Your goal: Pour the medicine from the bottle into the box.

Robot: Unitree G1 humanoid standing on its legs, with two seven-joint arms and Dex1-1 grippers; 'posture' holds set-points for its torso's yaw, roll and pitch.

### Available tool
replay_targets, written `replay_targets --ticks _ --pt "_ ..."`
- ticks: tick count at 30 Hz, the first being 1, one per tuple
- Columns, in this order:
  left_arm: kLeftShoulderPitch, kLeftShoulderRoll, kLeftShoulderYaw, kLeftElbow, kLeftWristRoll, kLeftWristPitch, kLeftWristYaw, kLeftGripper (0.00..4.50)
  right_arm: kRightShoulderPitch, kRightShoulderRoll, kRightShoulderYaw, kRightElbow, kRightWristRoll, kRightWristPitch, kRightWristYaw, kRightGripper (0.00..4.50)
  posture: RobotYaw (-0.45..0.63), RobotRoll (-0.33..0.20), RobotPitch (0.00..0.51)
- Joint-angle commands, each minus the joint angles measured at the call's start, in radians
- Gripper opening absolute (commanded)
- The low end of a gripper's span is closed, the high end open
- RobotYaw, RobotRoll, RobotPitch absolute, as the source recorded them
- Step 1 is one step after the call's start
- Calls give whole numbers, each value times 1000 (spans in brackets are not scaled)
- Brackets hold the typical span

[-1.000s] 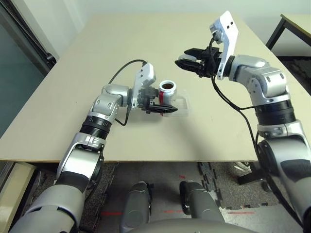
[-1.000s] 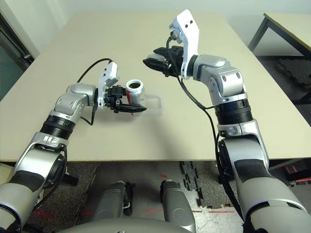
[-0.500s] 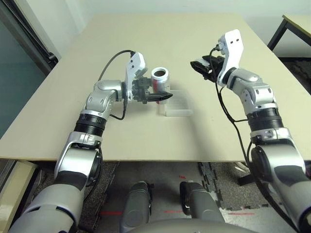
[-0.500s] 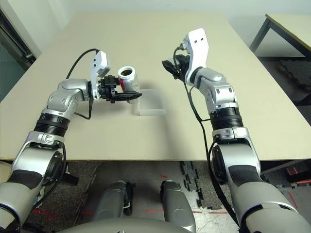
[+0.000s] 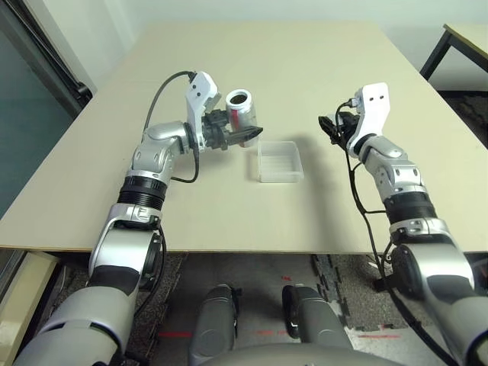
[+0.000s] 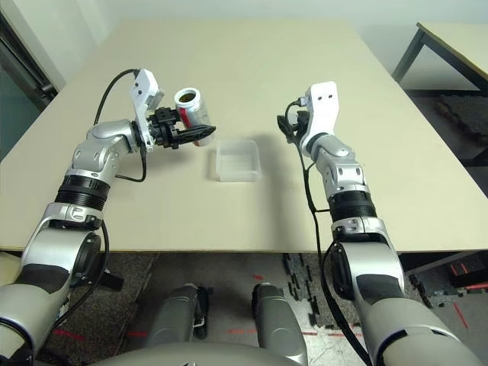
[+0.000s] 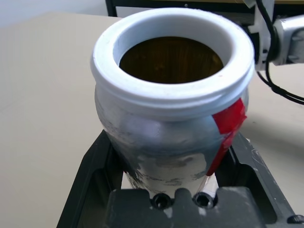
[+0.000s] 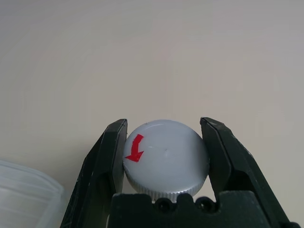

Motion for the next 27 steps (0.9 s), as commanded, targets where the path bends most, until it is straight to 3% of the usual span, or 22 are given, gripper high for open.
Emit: replay_targets --ticks 1,10,27 --pt "-12 0 17 17 -2 -9 6 2816 10 4 -22 50 -5 -32 -14 2586 31 0 84" --pt "-28 2 34 70 27 -49 73 2816 -10 5 -26 187 -26 -125 -16 2586 44 0 82" --pt "-78 -33 94 343 113 -249 441 2816 -55 37 -26 289 -42 -187 -49 2586 59 0 79"
